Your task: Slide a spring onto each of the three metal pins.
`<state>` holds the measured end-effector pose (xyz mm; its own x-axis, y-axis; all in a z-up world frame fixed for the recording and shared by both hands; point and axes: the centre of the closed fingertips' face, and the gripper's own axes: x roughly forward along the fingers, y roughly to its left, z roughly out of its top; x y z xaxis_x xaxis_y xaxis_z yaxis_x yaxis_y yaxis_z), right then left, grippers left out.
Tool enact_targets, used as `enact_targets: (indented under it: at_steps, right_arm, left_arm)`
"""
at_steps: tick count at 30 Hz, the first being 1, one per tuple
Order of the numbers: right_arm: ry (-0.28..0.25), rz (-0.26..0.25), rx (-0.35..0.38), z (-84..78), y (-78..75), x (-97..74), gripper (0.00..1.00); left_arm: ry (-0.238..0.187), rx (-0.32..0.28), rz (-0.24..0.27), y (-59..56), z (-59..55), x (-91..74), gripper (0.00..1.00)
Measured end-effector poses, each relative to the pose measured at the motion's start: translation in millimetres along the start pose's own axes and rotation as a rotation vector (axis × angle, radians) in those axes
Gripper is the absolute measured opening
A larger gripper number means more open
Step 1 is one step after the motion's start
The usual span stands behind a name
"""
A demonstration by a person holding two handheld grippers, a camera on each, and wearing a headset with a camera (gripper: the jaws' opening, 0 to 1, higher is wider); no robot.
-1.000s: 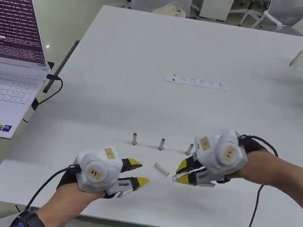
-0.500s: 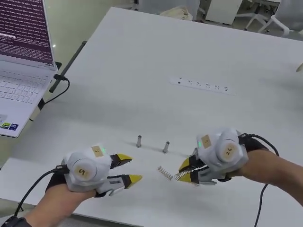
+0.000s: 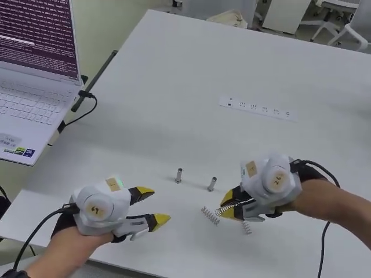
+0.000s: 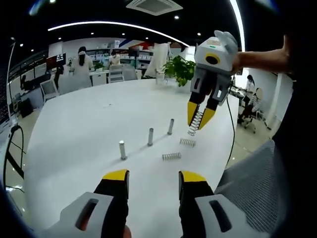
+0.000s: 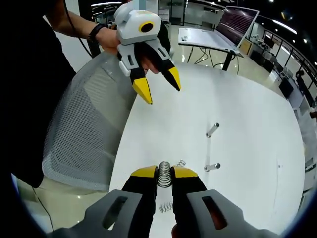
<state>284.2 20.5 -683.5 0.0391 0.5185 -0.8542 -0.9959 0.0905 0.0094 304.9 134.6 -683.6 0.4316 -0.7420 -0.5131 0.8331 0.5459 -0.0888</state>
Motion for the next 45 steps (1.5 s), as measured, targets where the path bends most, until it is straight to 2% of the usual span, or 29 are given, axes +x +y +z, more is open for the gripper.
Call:
enact_targets:
  at_steps: [7,14,20,38,45]
  right_arm:
    - [0.009,0.002,-0.010,6.4,-11.6,4.1,0.08]
    - [0.022,0.012,-0.028,12.4,-20.1,9.2,0.08]
    - [0.043,0.024,-0.050,15.9,-27.3,13.3,0.08]
    - [0.070,0.041,-0.094,35.2,-53.9,24.2,0.08]
    - [0.087,0.044,-0.117,45.1,-71.1,29.7,0.08]
  left_arm:
    - [-0.005,-0.026,0.035,11.5,-4.2,-10.9,0.38]
    - [-0.004,-0.039,0.059,17.1,-7.3,-18.2,0.40]
    - [-0.014,-0.058,0.075,19.0,-6.5,-23.7,0.44]
    - [-0.023,-0.087,0.102,21.4,-11.1,-35.6,0.46]
    - [-0.028,-0.103,0.107,22.0,-13.2,-39.2,0.47]
